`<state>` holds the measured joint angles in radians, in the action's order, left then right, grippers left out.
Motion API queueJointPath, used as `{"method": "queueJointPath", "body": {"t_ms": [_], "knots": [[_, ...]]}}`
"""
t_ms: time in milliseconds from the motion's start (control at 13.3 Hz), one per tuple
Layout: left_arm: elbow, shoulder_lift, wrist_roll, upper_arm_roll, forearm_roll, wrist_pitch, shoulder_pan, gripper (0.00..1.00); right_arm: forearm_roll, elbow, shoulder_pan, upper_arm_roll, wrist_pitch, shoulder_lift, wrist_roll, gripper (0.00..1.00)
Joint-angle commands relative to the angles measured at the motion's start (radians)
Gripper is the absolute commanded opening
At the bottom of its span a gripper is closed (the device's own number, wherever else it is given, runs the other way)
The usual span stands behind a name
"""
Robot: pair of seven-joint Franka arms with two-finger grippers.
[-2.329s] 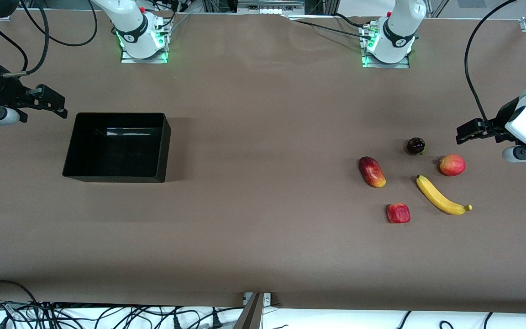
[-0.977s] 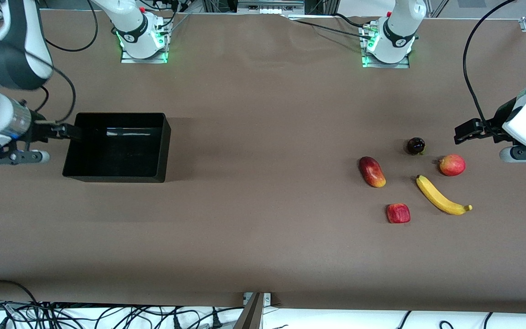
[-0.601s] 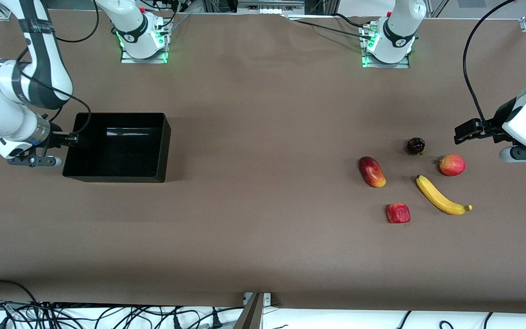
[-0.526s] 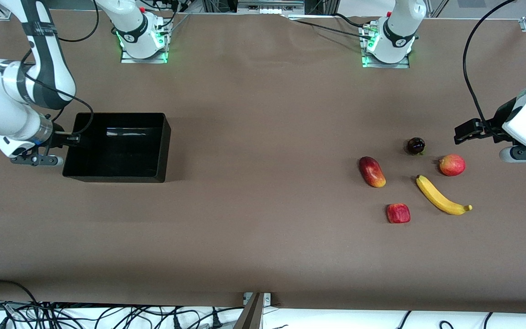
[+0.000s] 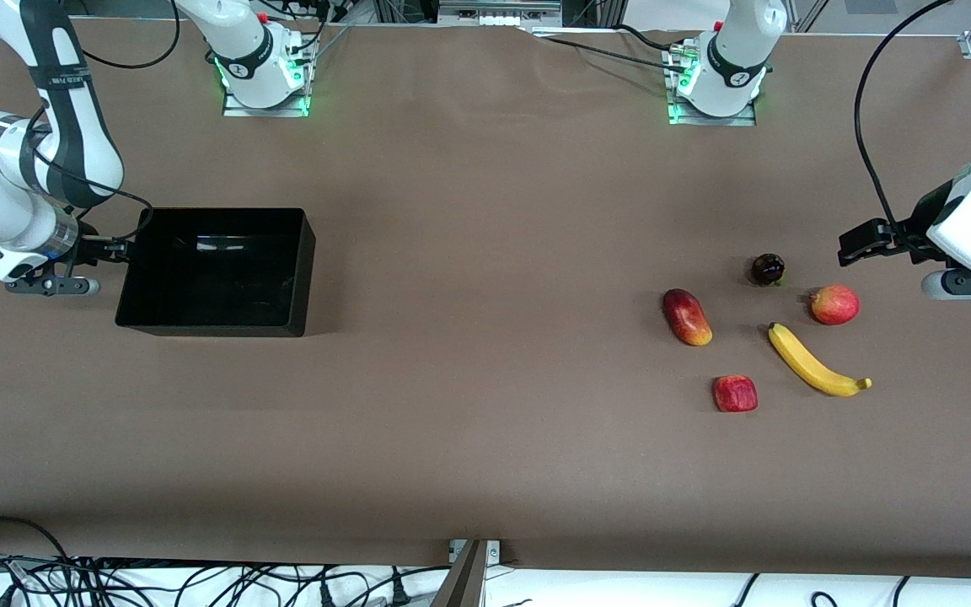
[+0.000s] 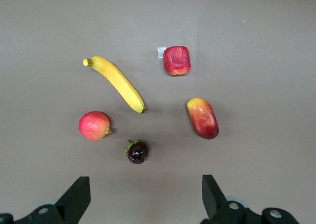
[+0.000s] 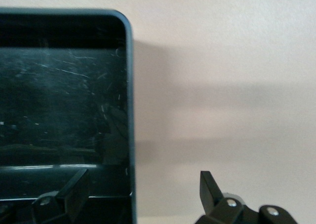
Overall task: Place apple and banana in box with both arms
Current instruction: 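Drag the black box with the right gripper toward the fruit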
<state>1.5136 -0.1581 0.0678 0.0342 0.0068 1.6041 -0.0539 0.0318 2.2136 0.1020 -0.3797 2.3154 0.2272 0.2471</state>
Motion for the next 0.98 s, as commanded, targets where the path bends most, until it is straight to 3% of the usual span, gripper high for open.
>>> {"method": "queueJointPath", "body": {"t_ms": [0,150,376,451,601,901], "knots": [[-0.033,-0.017,0.000,0.004,-0.005,-0.021,-0.006,1.00,-0.006,0.037,-0.011,0.002,0.065,0.012,0.017,0.94],[-0.035,-0.017,0.000,0.004,-0.005,-0.021,-0.006,1.00,-0.006,0.064,-0.012,0.002,0.111,0.018,0.017,0.86],[-0.033,-0.017,-0.002,0.004,-0.005,-0.021,-0.006,1.00,-0.010,0.070,-0.016,0.002,0.118,0.026,0.017,0.60],[-0.033,-0.017,-0.002,0.004,-0.005,-0.021,-0.006,1.00,-0.019,0.072,-0.016,0.002,0.118,0.027,0.017,0.47],[-0.033,-0.017,-0.002,0.004,-0.005,-0.021,-0.006,1.00,-0.023,0.075,-0.016,0.002,0.118,0.027,0.017,0.00],[-0.033,-0.017,-0.002,0.004,-0.005,-0.021,-0.006,1.00,-0.033,0.061,-0.012,0.027,0.084,0.003,0.055,0.00]]}}
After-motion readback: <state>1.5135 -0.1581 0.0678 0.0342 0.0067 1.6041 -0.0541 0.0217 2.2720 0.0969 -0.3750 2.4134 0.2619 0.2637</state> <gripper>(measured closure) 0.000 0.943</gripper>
